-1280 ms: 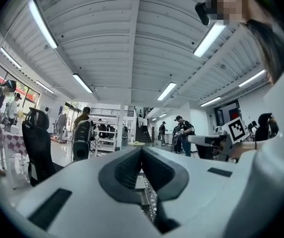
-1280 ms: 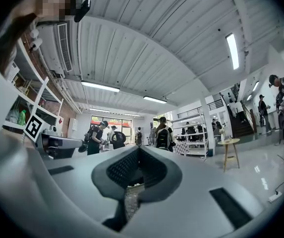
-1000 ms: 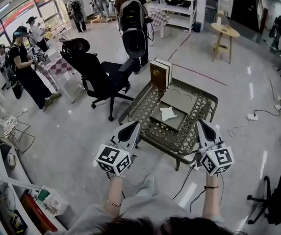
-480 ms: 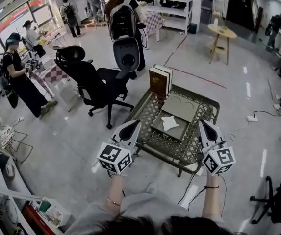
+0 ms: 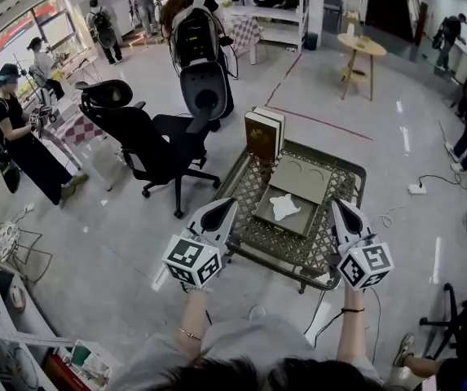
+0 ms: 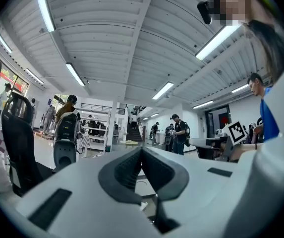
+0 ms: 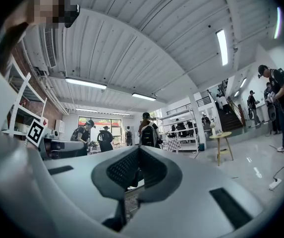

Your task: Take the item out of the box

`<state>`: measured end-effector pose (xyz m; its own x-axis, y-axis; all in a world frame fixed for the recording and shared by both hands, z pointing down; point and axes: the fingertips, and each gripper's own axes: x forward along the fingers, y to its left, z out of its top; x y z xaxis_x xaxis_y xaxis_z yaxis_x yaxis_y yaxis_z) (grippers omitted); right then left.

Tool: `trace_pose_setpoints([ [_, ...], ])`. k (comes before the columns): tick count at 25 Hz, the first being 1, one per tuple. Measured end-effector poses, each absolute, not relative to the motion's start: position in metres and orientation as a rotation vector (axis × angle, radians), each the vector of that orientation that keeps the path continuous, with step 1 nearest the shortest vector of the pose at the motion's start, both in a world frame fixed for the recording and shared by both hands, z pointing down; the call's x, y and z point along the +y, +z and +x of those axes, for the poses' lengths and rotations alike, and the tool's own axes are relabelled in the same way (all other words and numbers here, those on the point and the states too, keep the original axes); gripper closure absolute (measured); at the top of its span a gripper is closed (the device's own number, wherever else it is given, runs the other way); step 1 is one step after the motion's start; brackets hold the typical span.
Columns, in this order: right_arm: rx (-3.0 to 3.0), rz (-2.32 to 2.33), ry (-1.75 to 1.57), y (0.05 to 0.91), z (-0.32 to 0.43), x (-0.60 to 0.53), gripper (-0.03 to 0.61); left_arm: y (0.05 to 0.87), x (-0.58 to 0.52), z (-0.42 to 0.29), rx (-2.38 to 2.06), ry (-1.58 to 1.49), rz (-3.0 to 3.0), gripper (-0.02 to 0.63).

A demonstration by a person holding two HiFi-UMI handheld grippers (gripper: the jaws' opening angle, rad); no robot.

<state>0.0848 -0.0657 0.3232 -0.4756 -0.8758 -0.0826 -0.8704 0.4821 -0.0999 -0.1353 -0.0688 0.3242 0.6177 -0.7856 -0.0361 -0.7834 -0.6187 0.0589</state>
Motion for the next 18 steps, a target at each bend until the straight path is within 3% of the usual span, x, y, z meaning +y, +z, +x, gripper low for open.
trace_pose_setpoints([
  [18, 2.606, -1.483, -0.22, 0.341, 0.093, -0.136, 0.557, 0.345, -0.131, -0.123, -1.333, -0.042, 2.721, 0.597],
])
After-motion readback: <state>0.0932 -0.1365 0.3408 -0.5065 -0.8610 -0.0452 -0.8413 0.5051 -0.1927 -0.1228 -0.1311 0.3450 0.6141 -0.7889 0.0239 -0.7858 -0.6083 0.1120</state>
